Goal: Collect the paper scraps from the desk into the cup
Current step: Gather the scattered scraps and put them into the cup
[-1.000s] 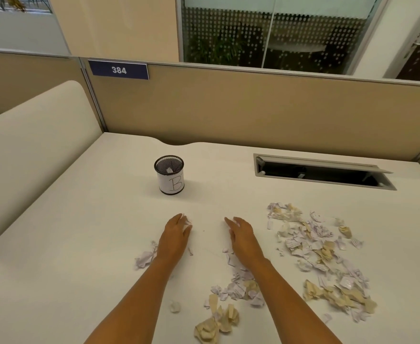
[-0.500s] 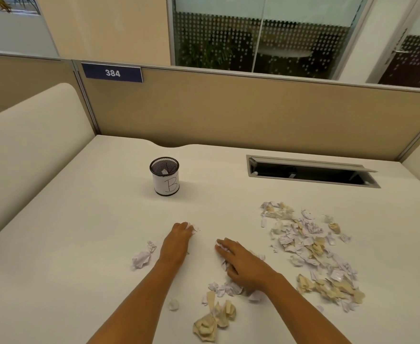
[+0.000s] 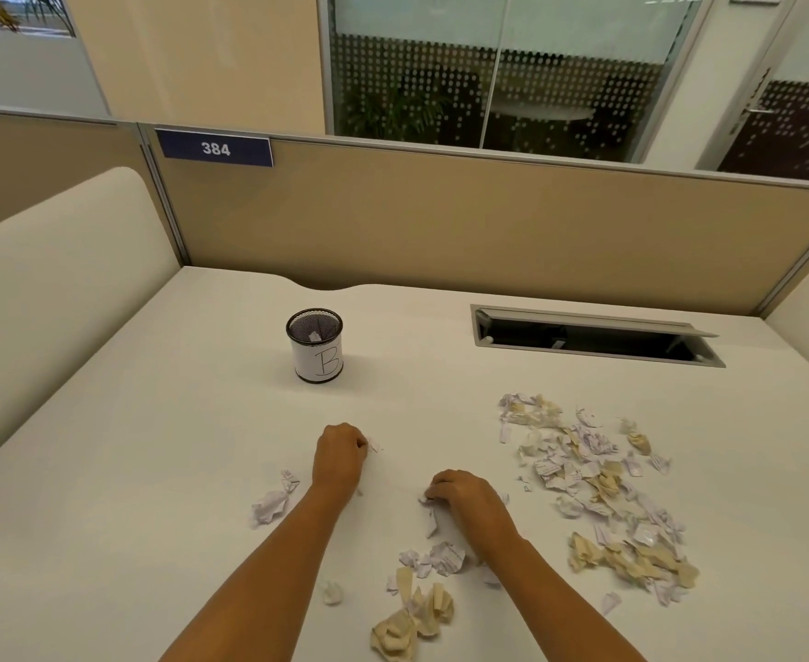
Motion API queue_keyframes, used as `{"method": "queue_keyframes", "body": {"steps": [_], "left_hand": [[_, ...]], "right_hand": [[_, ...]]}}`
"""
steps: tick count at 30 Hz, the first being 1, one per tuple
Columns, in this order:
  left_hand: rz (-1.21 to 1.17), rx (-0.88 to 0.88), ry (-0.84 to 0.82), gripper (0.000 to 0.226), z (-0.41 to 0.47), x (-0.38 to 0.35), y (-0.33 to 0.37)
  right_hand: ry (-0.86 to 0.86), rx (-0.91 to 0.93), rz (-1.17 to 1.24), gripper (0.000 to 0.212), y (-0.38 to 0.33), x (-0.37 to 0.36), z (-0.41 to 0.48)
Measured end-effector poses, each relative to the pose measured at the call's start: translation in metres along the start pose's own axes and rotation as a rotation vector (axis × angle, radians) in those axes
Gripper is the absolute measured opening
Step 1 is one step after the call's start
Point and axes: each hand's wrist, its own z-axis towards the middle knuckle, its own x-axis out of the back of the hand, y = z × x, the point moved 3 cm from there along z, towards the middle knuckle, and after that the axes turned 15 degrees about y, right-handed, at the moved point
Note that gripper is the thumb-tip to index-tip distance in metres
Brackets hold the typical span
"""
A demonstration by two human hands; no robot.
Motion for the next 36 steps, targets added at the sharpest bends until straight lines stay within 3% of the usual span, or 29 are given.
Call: {"method": "queue_keyframes", "body": {"steps": [3,6,11,15,21,29,32,36], "left_hand": [[-0.174,0.179,0.125,0.014,0.009,0.014,0.002],[-0.271,0.284,0.197,0.015,0.031,0.035,0.008],[-0.309,0.231,0.326,0.016,0.085,0.072,0.027],[-0.247,0.198,0.343,0.016,0.125,0.084,0.034],[-0.075,0.099,0.233,0.016,0.166,0.071,0.036],[0.197,-0.003,-0.014,0.029,0.191,0.051,0.035],[0.223,-0.038,0.005,0.035,0.194,0.053,0.037],[0.086,-0.07,0.112,0.044,0.189,0.064,0.035]], "right_hand": [[0.199,-0.334,0.215,0.017,0.003,0.007,0.003],[0.285,-0.717,0.506,0.018,0.009,0.013,0.009],[0.343,-0.95,1.006,0.016,0.003,0.03,0.036],[0.356,-0.957,1.278,0.014,-0.005,0.046,0.069],[0.354,-0.883,1.322,0.017,-0.013,0.066,0.122],[0.298,-0.763,1.148,0.018,-0.033,0.071,0.189],[0.277,-0.708,1.065,0.016,-0.045,0.064,0.214],[0.291,-0.606,0.844,0.016,-0.061,0.048,0.25]]}}
